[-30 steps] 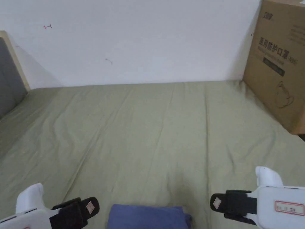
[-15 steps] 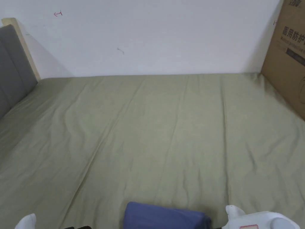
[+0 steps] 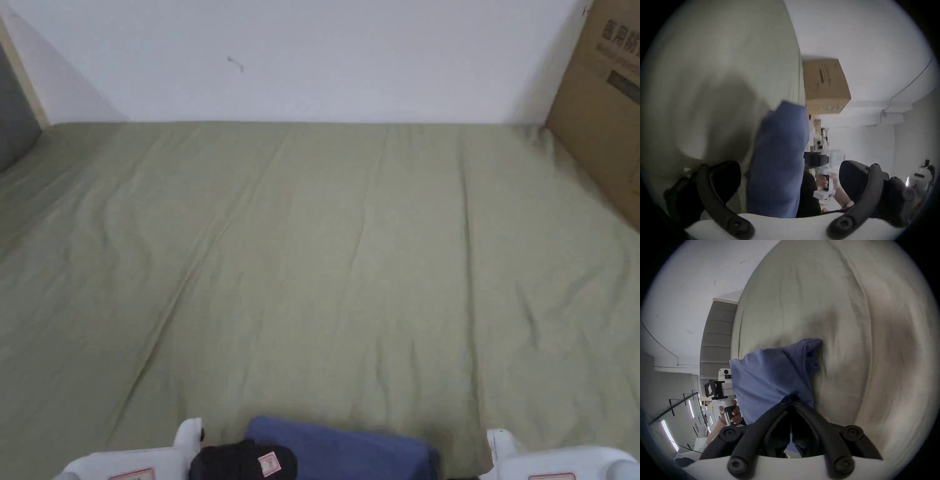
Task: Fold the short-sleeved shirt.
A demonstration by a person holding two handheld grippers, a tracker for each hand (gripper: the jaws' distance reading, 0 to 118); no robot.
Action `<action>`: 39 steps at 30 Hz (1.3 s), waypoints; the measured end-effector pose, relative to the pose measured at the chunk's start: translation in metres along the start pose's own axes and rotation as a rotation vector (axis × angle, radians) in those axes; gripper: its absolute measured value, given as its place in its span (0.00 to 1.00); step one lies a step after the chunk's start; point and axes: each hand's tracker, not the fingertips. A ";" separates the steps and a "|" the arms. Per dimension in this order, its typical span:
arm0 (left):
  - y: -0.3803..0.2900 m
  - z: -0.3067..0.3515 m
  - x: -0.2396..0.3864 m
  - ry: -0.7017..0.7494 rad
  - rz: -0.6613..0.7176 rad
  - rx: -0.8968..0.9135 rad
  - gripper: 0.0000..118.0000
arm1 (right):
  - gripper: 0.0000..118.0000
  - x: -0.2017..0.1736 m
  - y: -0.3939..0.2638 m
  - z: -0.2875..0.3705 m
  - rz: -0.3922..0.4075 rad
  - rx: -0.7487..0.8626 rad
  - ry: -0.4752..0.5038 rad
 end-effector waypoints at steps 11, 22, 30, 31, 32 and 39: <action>-0.015 -0.005 -0.018 0.244 0.006 0.085 0.22 | 0.00 0.014 -0.006 -0.001 -0.087 0.005 0.121; -0.022 0.039 0.071 0.254 -0.178 0.118 0.22 | 0.00 -0.045 -0.015 0.040 0.072 0.063 0.062; 0.013 0.207 0.107 0.668 -0.326 0.197 0.21 | 0.00 -0.094 -0.031 0.068 0.238 0.140 0.027; 0.014 0.221 0.113 0.718 -0.321 0.217 0.21 | 0.00 -0.098 -0.034 0.069 0.246 0.143 0.017; 0.019 0.239 0.113 0.772 -0.314 0.240 0.21 | 0.00 -0.102 -0.035 0.068 0.255 0.143 0.011; 0.055 0.308 0.086 1.088 -0.326 0.231 0.22 | 0.00 -0.114 -0.035 0.053 0.264 0.137 -0.033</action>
